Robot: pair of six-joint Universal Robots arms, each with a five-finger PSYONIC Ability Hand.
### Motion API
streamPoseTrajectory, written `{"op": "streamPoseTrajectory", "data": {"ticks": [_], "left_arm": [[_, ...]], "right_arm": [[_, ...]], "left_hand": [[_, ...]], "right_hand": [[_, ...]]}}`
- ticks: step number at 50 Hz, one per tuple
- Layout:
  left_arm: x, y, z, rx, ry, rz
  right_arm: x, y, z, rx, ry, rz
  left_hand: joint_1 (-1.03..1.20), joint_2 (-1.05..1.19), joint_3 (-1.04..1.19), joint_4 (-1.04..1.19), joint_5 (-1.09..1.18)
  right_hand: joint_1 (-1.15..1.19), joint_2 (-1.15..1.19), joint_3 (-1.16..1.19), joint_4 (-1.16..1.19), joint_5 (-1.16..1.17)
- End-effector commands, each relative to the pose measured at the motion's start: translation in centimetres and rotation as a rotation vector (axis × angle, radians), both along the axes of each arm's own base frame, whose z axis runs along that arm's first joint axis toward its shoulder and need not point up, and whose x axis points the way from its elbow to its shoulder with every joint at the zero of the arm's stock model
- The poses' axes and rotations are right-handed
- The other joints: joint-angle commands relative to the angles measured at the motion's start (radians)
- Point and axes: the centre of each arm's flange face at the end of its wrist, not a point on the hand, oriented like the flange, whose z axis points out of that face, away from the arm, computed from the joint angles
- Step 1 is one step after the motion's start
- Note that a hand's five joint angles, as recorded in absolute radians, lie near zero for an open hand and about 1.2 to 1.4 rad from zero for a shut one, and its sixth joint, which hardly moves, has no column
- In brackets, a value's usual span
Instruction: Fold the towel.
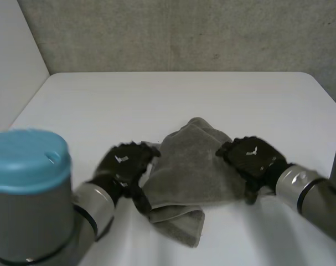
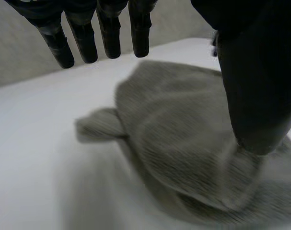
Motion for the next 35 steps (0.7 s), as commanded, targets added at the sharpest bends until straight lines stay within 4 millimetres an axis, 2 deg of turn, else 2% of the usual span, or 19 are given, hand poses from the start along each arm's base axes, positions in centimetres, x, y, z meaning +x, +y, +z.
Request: {"op": "streamPoseTrajectory", "data": {"ticks": [1, 2, 7, 13, 26, 35], "left_arm": [[-0.9, 0.4, -3.8, 0.075, -0.038, 0.060], [-0.9, 0.4, -3.8, 0.075, -0.039, 0.060], [-1.8, 0.6, -5.5, 0.058, -0.069, 0.111], [-2.2, 0.0, -5.9, 0.033, -0.043, 0.150], [-3.4, -2.2, -5.1, -0.041, 0.014, 0.187], [-3.6, -2.8, -4.8, -0.052, 0.026, 0.195]], "right_arm": [[1.5, 1.8, -2.7, -0.018, -0.018, 0.056], [1.5, 1.8, -2.7, -0.018, -0.018, 0.056], [2.1, 2.6, -5.3, 0.026, -0.003, 0.076], [2.4, 2.6, -6.4, -0.021, 0.009, 0.050], [2.4, 1.3, -6.1, -0.087, -0.050, -0.038], [2.6, 0.3, -5.8, -0.115, -0.121, -0.101]], "left_hand": [[-0.076, -0.021, -0.042, -0.056, -0.001], [-0.076, -0.021, -0.042, -0.056, -0.001], [-0.088, -0.033, -0.042, -0.056, -0.013], [-0.085, -0.030, -0.042, -0.056, -0.010], [-0.079, -0.024, -0.042, -0.056, -0.004], [-0.079, -0.024, -0.042, -0.056, -0.004]], "right_hand": [[-0.057, -0.073, -0.050, -0.078, -0.058], [-0.057, -0.073, -0.050, -0.078, -0.058], [-0.057, -0.073, -0.050, -0.078, -0.058], [-0.057, -0.073, -0.050, -0.078, -0.058], [-0.047, -0.063, -0.050, -0.078, -0.047], [0.123, 0.108, -0.050, -0.078, 0.123]]}}
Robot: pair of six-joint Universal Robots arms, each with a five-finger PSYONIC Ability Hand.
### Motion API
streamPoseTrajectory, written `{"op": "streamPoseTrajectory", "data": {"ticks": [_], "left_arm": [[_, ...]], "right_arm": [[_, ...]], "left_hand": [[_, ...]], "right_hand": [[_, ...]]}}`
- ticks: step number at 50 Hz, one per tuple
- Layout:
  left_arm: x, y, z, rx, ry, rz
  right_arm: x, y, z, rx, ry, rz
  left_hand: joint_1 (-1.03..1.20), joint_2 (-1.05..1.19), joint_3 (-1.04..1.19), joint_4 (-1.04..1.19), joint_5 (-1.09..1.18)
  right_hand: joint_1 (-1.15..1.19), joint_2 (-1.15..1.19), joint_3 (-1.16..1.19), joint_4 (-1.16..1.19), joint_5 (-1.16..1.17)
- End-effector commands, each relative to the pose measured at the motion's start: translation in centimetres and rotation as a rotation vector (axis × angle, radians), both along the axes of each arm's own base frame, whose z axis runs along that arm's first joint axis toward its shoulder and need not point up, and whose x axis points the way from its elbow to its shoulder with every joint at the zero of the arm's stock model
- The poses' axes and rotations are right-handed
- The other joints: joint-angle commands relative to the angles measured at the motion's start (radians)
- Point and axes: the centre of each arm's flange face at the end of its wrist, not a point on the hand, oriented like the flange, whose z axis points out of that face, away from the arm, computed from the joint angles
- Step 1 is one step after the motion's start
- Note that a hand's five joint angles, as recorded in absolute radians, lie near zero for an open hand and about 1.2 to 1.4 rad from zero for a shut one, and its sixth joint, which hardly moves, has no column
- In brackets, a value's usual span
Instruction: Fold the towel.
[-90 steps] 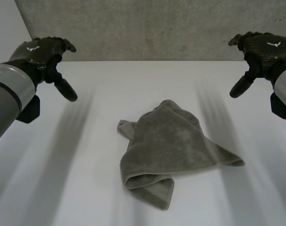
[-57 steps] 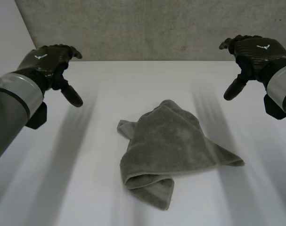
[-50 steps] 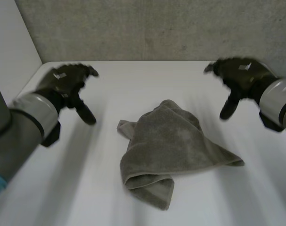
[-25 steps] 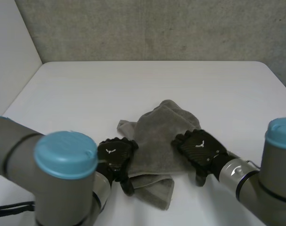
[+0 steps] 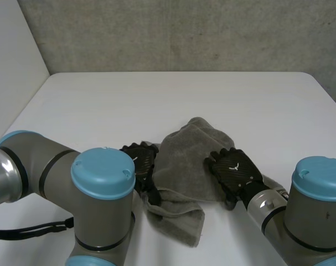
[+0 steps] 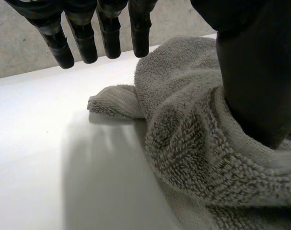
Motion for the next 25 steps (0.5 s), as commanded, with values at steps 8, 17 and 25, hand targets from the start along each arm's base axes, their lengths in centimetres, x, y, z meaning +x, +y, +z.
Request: {"op": "streamPoseTrajectory", "data": {"ticks": [8, 17, 25], "left_arm": [[-0.3, -0.5, -0.6, 0.006, -0.007, 0.003], [0.1, 0.0, -2.0, 0.051, -0.041, -0.008], [0.5, 0.4, -2.2, 0.062, -0.049, -0.010]], "right_arm": [[0.3, -1.9, -0.4, -0.028, -0.030, -0.090], [-0.1, -1.3, -1.4, 0.014, -0.008, -0.091], [-0.1, -1.1, -0.9, 0.006, -0.024, -0.095]], "left_hand": [[-0.053, 0.002, -0.042, -0.056, 0.022], [0.041, 0.096, -0.042, -0.056, 0.116], [0.484, 0.539, -0.042, -0.056, 0.560]], "right_hand": [[0.176, 0.181, -0.050, -0.078, 0.175], [0.182, 0.187, -0.050, -0.078, 0.180], [0.693, 0.698, -0.050, -0.078, 0.691]]}}
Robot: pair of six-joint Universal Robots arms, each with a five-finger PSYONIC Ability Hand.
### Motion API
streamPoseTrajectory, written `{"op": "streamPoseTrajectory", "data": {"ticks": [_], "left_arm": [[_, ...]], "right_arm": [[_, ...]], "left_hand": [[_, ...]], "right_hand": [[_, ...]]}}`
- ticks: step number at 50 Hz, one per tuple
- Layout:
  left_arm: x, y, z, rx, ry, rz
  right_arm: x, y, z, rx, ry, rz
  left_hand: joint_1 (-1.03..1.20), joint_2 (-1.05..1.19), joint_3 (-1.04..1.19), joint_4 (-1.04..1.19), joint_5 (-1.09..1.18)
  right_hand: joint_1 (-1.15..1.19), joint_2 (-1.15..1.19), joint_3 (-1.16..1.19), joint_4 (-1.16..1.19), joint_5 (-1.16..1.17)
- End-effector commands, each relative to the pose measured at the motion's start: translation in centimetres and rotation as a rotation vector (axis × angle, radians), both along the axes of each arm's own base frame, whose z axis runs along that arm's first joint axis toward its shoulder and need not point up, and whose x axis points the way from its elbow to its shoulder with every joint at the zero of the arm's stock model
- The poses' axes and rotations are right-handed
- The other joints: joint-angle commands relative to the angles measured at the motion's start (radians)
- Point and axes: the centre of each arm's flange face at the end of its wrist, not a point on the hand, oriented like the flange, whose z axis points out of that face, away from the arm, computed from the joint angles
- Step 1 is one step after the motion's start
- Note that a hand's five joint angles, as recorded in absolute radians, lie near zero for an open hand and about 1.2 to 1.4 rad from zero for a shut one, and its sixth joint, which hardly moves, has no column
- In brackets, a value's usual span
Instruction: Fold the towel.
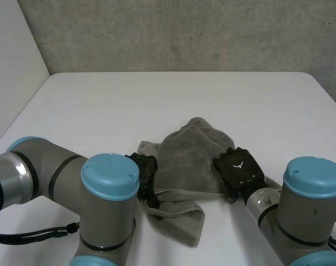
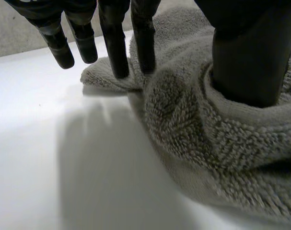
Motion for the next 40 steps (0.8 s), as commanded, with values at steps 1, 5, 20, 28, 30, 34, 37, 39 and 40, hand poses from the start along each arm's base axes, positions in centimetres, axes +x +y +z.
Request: {"op": "streamPoseTrajectory", "data": {"ticks": [1, 5, 20, 28, 30, 34, 37, 39, 40], "left_arm": [[0.3, 0.3, -0.1, 0.009, -0.006, -0.003], [0.1, 0.0, 0.1, 0.003, 0.004, 0.000], [-0.5, -2.0, 7.2, -0.108, 0.085, -0.191], [-1.6, -10.3, 8.4, -0.314, -0.067, -0.259], [-1.9, -11.8, 9.8, -0.386, -0.084, -0.250], [-2.2, -14.0, 16.6, -0.649, -0.049, -0.209], [-1.1, -13.8, 23.1, -0.878, 0.039, -0.151], [-0.3, -12.8, 26.3, -0.993, 0.084, -0.130], [0.6, -11.8, 28.9, -1.091, 0.121, -0.121]], "right_arm": [[0.0, 0.2, 0.6, -0.006, -0.020, 0.005], [0.4, -0.3, 1.6, -0.034, -0.034, 0.021], [0.1, -0.8, 12.1, -0.137, -0.141, 0.145], [3.8, -6.6, 13.7, -0.241, -0.133, 0.236], [4.6, -8.3, 15.7, -0.324, -0.133, 0.227], [5.2, -10.3, 26.9, -0.692, -0.245, 0.136], [4.5, -9.9, 32.5, -0.859, -0.391, 0.084], [3.9, -8.7, 35.1, -0.920, -0.480, 0.091], [3.0, -7.6, 36.9, -0.957, -0.539, 0.101]], "left_hand": [[0.442, 0.432, -0.042, -0.056, 0.437], [0.880, 0.869, -0.042, -0.056, 0.874], [0.881, 0.870, -0.042, -0.056, 0.875], [0.881, 0.870, -0.042, -0.056, 0.875], [0.881, 0.870, -0.042, -0.056, 0.875], [0.881, 0.870, -0.042, -0.056, 0.875], [0.881, 0.870, -0.042, -0.056, 0.875], [0.881, 0.870, -0.042, -0.056, 0.875], [0.881, 0.870, -0.042, -0.056, 0.875]], "right_hand": [[0.556, 0.558, -0.050, -0.078, 0.563], [0.763, 0.764, -0.050, -0.078, 0.770], [0.763, 0.764, -0.050, -0.078, 0.770], [0.763, 0.764, -0.050, -0.078, 0.770], [0.763, 0.764, -0.050, -0.078, 0.770], [0.763, 0.764, -0.050, -0.078, 0.770], [0.763, 0.764, -0.050, -0.078, 0.770], [0.763, 0.764, -0.050, -0.078, 0.770], [0.763, 0.764, -0.050, -0.078, 0.770]]}}
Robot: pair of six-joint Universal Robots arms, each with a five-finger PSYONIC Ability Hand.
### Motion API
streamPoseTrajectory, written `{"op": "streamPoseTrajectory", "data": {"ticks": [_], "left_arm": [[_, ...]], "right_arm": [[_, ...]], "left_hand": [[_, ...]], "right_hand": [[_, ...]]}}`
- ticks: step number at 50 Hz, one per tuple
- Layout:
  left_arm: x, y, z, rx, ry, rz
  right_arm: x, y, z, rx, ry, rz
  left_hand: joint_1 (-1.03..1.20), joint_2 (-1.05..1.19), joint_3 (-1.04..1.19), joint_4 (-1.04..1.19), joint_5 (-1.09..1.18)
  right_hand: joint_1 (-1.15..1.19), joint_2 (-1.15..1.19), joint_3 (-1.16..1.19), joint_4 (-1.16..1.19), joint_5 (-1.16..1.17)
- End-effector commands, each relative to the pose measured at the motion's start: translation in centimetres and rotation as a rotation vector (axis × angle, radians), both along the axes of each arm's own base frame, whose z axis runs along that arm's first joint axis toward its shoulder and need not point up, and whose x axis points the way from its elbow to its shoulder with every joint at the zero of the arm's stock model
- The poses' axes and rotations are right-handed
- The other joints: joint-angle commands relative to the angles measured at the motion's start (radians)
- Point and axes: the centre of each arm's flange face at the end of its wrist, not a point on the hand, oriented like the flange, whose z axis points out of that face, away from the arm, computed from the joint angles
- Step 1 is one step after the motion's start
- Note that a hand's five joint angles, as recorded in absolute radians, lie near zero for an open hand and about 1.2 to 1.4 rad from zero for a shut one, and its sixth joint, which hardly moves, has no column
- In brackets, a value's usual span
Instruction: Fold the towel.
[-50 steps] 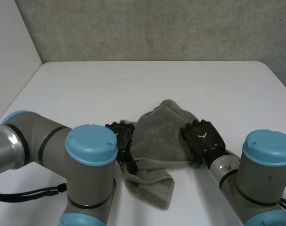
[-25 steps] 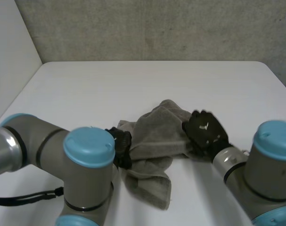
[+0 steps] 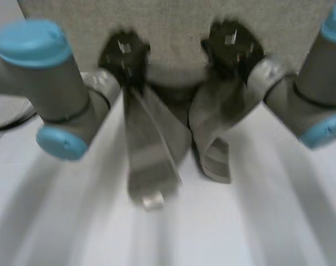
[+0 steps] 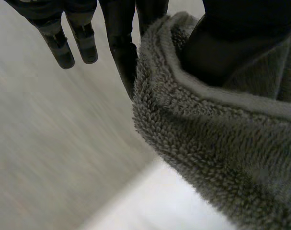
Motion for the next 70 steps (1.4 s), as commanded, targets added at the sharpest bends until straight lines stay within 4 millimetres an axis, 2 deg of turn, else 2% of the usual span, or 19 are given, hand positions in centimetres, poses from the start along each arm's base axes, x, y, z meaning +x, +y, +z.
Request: {"op": "streamPoseTrajectory", "data": {"ticks": [1, 4, 9, 11, 12, 14, 15, 16, 17, 18, 19, 20, 22, 23, 25, 30, 38, 49, 70], "left_arm": [[2.5, 2.1, 12.3, -0.419, 0.217, 0.008], [3.8, 3.6, 15.0, -0.541, 0.245, -0.040], [5.4, 2.4, 12.0, -0.485, 0.143, -0.083], [5.4, 2.5, 7.8, -0.368, 0.071, -0.131], [5.4, 2.5, 7.8, -0.367, 0.070, -0.131], [5.6, 2.6, 2.5, -0.215, 0.004, -0.161], [5.6, 2.6, 2.5, -0.215, 0.003, -0.162], [5.8, 3.0, 0.2, -0.149, -0.019, -0.168], [5.8, 3.0, 0.2, -0.148, -0.019, -0.168], [5.9, 3.5, -2.3, -0.074, -0.042, -0.178], [6.0, 3.9, -4.9, -0.002, -0.063, -0.182], [6.0, 3.9, -4.9, -0.001, -0.063, -0.182], [5.7, 4.9, -9.1, 0.123, -0.097, -0.201], [5.7, 4.9, -9.1, 0.124, -0.097, -0.201], [5.2, 5.8, -12.4, 0.219, -0.129, -0.222], [3.6, 8.0, -16.3, 0.323, -0.177, -0.284], [3.6, 8.6, -18.0, 0.369, -0.206, -0.232], [5.1, 7.1, -17.7, 0.354, -0.211, -0.046], [5.7, 6.7, -17.8, 0.334, -0.197, 0.063]], "right_arm": [[-3.0, 3.3, 16.7, -0.410, -0.424, -0.041], [-3.7, 5.0, 16.9, -0.370, -0.446, 0.043], [-4.9, 3.7, 9.4, -0.187, -0.263, 0.091], [-5.1, 4.0, 7.7, -0.156, -0.217, 0.097], [-5.1, 4.0, 7.6, -0.155, -0.216, 0.097], [-5.3, 4.4, 3.0, -0.078, -0.111, 0.084], [-5.3, 4.4, 3.0, -0.077, -0.110, 0.084], [-5.7, 4.7, 0.4, -0.033, -0.054, 0.072], [-6.0, 5.3, -1.9, 0.007, -0.002, 0.063], [-6.0, 5.3, -1.9, 0.008, -0.002, 0.063], [-6.0, 6.0, -4.0, 0.040, 0.048, 0.062], [-6.0, 6.0, -4.0, 0.041, 0.048, 0.062], [-6.1, 7.0, -8.4, 0.128, 0.120, 0.068], [-6.1, 7.0, -8.4, 0.128, 0.121, 0.068], [-6.1, 7.6, -12.5, 0.226, 0.157, 0.071], [-6.0, 8.4, -15.9, 0.306, 0.191, 0.074], [-5.9, 8.1, -16.2, 0.319, 0.195, 0.045], [-7.3, 7.7, -14.0, 0.350, 0.182, -0.066], [-9.3, 7.2, -9.3, 0.474, -0.042, -0.138]], "left_hand": [[0.106, 0.122, -0.042, -0.056, 0.088], [0.106, 0.122, -0.042, -0.056, 0.088], [0.106, 0.122, -0.042, -0.056, 0.088], [0.106, 0.122, -0.042, -0.056, 0.088], [0.106, 0.122, -0.042, -0.056, 0.088], [0.106, 0.122, -0.042, -0.056, 0.088], [0.106, 0.122, -0.042, -0.056, 0.088], [0.106, 0.122, -0.042, -0.056, 0.088], [0.106, 0.122, -0.042, -0.056, 0.088], [0.106, 0.122, -0.042, -0.056, 0.088], [0.106, 0.122, -0.042, -0.056, 0.088], [0.106, 0.122, -0.042, -0.056, 0.088], [0.106, 0.122, -0.042, -0.056, 0.088], [0.106, 0.122, -0.042, -0.056, 0.088], [0.106, 0.122, -0.042, -0.056, 0.088], [-0.137, -0.120, -0.042, -0.056, -0.154], [-0.568, -0.552, -0.042, -0.056, -0.586], [-0.660, -0.644, -0.042, -0.056, -0.678], [-0.731, -0.714, -0.042, -0.056, -0.749]], "right_hand": [[0.123, 0.105, -0.050, -0.078, 0.080], [0.123, 0.105, -0.050, -0.078, 0.080], [0.123, 0.105, -0.050, -0.078, 0.080], [0.123, 0.105, -0.050, -0.078, 0.080], [0.123, 0.105, -0.050, -0.078, 0.080], [0.123, 0.105, -0.050, -0.078, 0.080], [0.123, 0.105, -0.050, -0.078, 0.080], [0.123, 0.105, -0.050, -0.078, 0.080], [0.123, 0.105, -0.050, -0.078, 0.080], [0.123, 0.105, -0.050, -0.078, 0.080], [0.123, 0.105, -0.050, -0.078, 0.080], [0.123, 0.105, -0.050, -0.078, 0.080], [0.123, 0.105, -0.050, -0.078, 0.080], [0.123, 0.105, -0.050, -0.078, 0.080], [0.123, 0.105, -0.050, -0.078, 0.080], [0.123, 0.105, -0.050, -0.078, 0.080], [0.123, 0.105, -0.050, -0.078, 0.080], [0.123, 0.105, -0.050, -0.078, 0.080], [0.123, 0.105, -0.050, -0.078, 0.080]]}}
